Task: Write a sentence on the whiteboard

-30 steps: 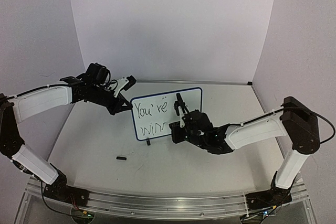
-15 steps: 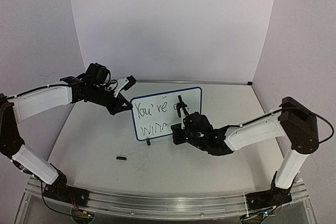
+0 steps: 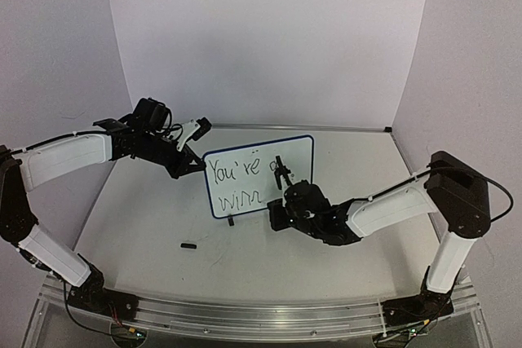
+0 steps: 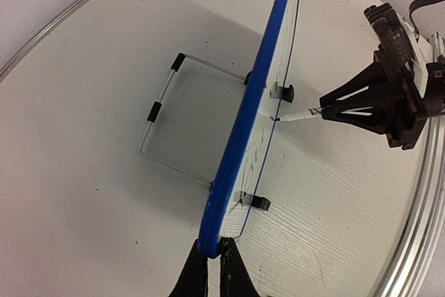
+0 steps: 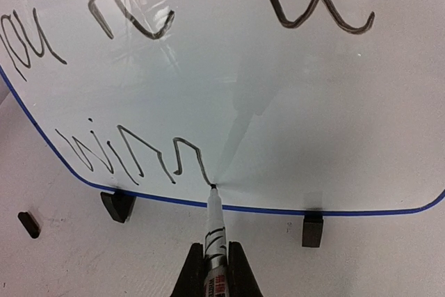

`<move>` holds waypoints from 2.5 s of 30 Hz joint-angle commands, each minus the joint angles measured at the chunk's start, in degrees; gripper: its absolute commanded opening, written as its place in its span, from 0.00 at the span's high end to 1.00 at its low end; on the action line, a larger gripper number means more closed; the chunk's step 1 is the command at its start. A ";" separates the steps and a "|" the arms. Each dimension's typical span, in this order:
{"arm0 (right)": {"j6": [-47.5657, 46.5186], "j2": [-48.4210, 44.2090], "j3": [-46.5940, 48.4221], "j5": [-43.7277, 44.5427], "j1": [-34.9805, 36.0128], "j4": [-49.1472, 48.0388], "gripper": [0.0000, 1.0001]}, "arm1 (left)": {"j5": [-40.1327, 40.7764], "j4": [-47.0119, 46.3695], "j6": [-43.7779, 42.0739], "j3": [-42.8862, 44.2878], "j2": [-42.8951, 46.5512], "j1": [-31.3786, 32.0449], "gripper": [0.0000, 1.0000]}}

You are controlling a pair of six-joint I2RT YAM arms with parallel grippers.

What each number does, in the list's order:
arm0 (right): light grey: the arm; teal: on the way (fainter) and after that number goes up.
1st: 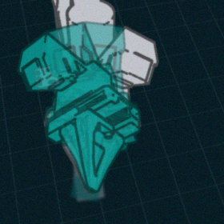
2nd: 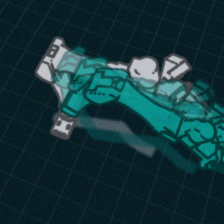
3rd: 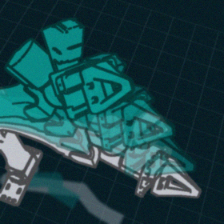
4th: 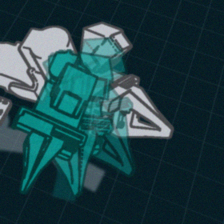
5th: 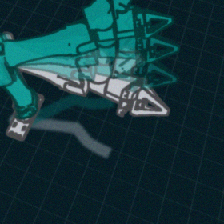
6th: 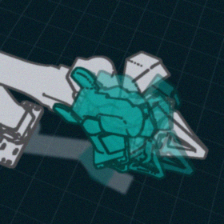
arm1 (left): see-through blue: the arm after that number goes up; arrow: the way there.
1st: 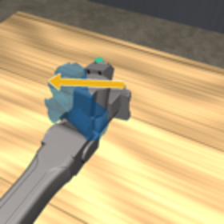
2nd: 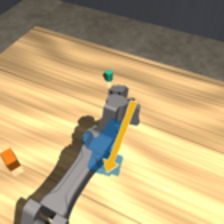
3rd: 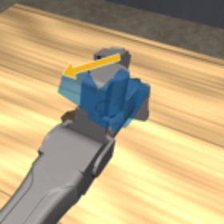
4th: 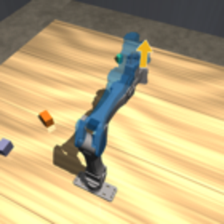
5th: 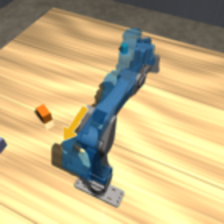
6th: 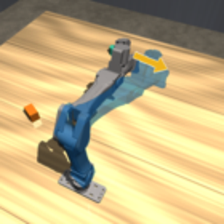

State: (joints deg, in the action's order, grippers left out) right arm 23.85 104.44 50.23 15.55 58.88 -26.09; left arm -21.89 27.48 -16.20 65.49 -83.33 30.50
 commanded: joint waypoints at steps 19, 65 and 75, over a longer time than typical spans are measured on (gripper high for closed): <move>-2.29 -1.15 2.05 2.90 -0.49 -1.75 1.00 | 5.39 3.12 -1.92 -0.08 -1.40 -0.10 1.00; -0.70 -0.25 3.14 1.58 -0.50 1.49 1.00 | 5.54 3.24 -1.93 -0.13 -1.17 -0.05 1.00; 1.25 1.19 2.68 3.25 -0.47 2.94 1.00 | 5.55 3.22 -1.97 -0.16 -1.13 -0.06 1.00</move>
State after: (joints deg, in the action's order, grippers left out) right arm 23.86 104.51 51.83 15.77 58.70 -23.71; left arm -21.78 27.44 -16.19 65.49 -83.33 30.59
